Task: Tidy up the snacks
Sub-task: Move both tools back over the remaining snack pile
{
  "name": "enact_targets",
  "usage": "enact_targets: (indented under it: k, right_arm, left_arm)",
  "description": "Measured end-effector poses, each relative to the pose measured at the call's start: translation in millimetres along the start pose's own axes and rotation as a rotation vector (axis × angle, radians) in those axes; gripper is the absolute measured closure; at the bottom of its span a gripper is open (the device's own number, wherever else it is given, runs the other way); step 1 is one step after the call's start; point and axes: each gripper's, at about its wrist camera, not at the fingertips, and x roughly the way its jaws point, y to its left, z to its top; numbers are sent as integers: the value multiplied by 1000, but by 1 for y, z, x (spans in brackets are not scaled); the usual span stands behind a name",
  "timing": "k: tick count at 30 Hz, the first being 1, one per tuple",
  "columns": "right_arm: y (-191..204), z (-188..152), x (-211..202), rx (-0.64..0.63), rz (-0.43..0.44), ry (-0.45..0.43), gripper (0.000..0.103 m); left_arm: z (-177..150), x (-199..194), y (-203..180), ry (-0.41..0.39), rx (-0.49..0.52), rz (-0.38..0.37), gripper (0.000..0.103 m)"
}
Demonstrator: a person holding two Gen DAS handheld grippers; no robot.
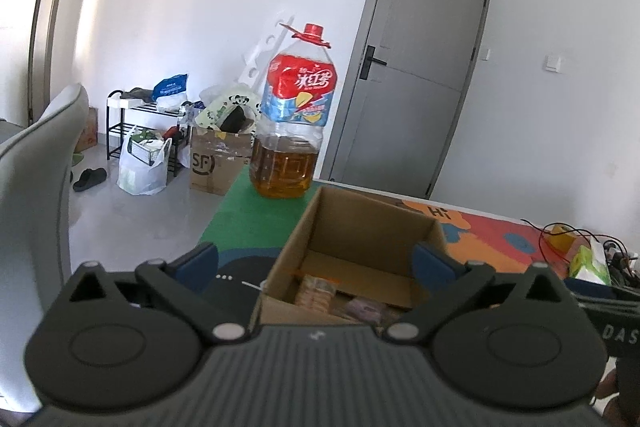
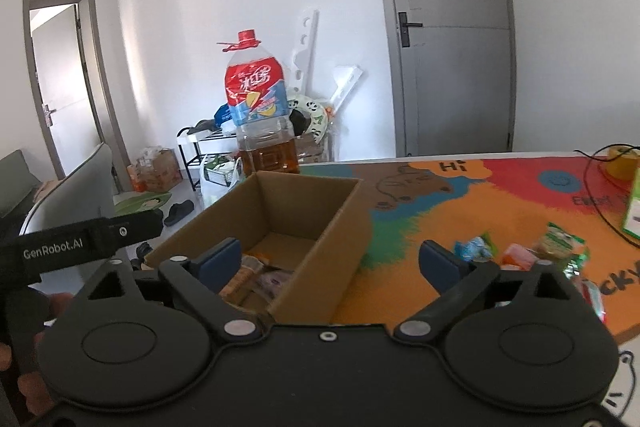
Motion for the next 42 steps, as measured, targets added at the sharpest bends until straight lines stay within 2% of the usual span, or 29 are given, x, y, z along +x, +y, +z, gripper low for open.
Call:
enact_targets:
  k: [5, 19, 23, 32, 42]
  right_arm:
    - [-12, -5, -17, 8, -9, -2, 0]
    - [-41, -12, -57, 42, -50, 23, 0]
    - [-49, -16, -66, 39, -69, 26, 0]
    - [-70, -28, -81, 55, -102, 27, 0]
    - [-111, -43, -94, 117, -161, 18, 0]
  left_arm:
    - [-3, -10, -11, 16, 6, -26, 0]
    - [-25, -31, -40, 93, 83, -75, 0]
    - [-29, -36, -48, 97, 93, -72, 0]
    - [-40, -40, -73, 107, 124, -127, 0]
    - [-56, -36, -112, 117, 154, -191, 0]
